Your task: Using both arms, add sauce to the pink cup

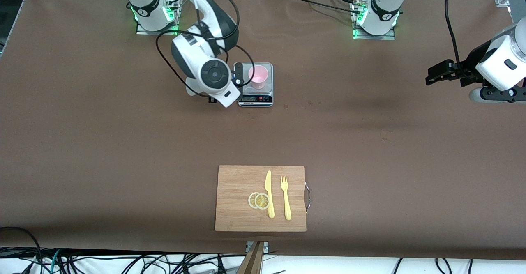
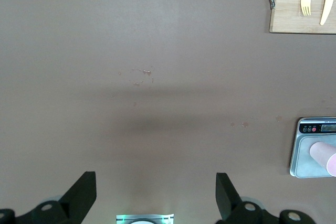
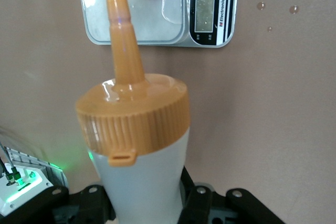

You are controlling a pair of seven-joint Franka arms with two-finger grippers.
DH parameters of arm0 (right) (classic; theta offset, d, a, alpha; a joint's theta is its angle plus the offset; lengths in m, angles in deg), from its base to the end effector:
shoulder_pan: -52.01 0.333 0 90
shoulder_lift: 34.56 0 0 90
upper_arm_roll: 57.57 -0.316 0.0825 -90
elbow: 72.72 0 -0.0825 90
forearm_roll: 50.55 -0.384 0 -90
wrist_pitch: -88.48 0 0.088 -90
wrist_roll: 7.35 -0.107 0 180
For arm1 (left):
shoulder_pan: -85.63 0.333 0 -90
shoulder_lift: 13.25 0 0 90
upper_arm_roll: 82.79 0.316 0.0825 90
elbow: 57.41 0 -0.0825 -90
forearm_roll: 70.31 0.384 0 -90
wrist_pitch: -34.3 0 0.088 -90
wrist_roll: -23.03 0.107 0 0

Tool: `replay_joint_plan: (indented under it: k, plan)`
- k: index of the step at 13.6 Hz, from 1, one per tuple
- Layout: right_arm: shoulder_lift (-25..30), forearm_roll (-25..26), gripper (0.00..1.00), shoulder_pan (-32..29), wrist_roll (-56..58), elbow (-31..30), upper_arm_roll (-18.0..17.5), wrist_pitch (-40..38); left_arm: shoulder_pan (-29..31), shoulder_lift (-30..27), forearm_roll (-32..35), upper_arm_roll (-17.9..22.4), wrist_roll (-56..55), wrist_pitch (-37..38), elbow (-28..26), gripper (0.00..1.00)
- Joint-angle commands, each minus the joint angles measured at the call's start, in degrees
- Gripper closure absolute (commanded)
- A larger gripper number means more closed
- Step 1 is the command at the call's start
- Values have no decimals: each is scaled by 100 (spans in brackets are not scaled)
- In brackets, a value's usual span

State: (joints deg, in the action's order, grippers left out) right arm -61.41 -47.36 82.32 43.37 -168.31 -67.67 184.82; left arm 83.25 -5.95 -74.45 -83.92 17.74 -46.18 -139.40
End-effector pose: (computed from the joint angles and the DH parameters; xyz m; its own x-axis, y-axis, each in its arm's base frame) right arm 0.4793 0.3883 0.3101 -0.0832 0.9649 -0.2490 0.9347 -0.0111 -0.3552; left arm 0.5739 -0.0431 0.6043 0.9871 0.0194 -0.1589 0.0293 -0.9977 0.0603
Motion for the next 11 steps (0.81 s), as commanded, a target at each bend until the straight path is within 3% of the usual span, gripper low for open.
replay_joint_plan:
  k: [1,7,11]
  plan:
    - [39,217,100,167,-299,-73,-37,-79,-18,-18,115,-1,107,32,17,0]
    - [-215,990,100,484,-1344,23,-344,-256,-9,-18,106,-1,116,32,26,0]
    - [-330,1228,100,608,-1539,111,-423,-264,-9,-18,106,-1,116,32,17,0]
